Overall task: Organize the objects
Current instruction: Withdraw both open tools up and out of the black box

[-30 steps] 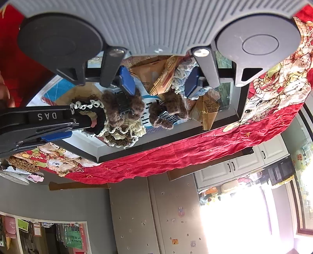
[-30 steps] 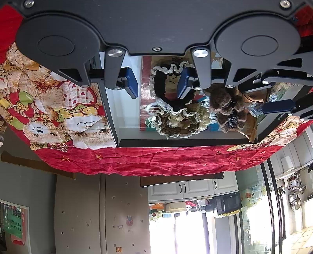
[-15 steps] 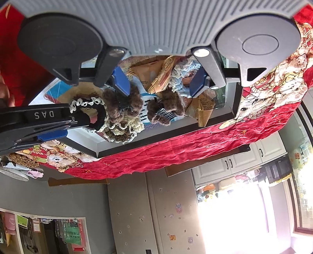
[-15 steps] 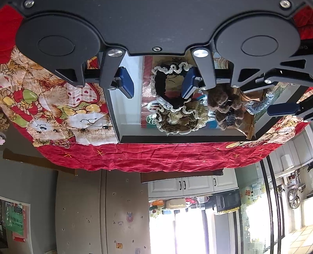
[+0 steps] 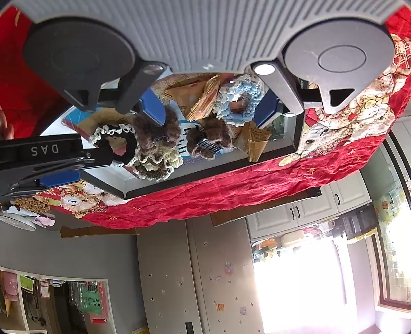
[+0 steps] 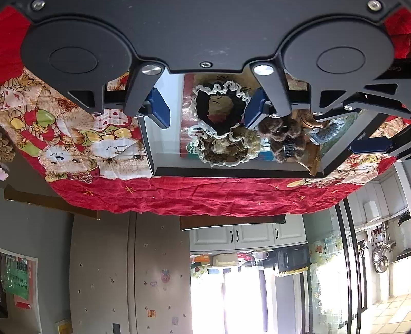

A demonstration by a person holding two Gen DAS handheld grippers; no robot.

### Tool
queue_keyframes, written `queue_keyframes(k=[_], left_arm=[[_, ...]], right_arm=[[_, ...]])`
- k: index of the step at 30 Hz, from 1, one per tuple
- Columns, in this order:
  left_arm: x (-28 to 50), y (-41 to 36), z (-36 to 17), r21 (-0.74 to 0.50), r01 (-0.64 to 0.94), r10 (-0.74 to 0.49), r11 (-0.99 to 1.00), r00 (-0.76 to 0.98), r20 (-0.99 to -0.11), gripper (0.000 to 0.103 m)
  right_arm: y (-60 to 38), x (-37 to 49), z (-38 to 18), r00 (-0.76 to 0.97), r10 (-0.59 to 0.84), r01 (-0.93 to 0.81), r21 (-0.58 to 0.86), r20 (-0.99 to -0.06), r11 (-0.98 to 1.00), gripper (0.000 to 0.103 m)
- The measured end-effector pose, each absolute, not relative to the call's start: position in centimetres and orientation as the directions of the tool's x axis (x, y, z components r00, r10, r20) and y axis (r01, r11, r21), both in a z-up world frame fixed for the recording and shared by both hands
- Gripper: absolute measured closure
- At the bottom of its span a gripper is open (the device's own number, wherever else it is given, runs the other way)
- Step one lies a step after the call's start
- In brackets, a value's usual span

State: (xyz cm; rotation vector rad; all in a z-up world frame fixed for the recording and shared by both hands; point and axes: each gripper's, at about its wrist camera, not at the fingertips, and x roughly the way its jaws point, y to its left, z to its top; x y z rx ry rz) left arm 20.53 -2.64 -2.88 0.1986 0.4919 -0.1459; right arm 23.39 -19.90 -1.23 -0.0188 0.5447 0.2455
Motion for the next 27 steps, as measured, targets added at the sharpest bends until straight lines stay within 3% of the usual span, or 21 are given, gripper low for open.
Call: queue_keyframes(k=[27], left_arm=[[16.3,-0.9,1.4,0.104,0.191,-0.129,0.976,0.893,-0.431,0.014]], right_arm=[[-20.6,16.1,4.5,0.858,0.28,-0.302,0.017,-0.43,0.953,0.031]])
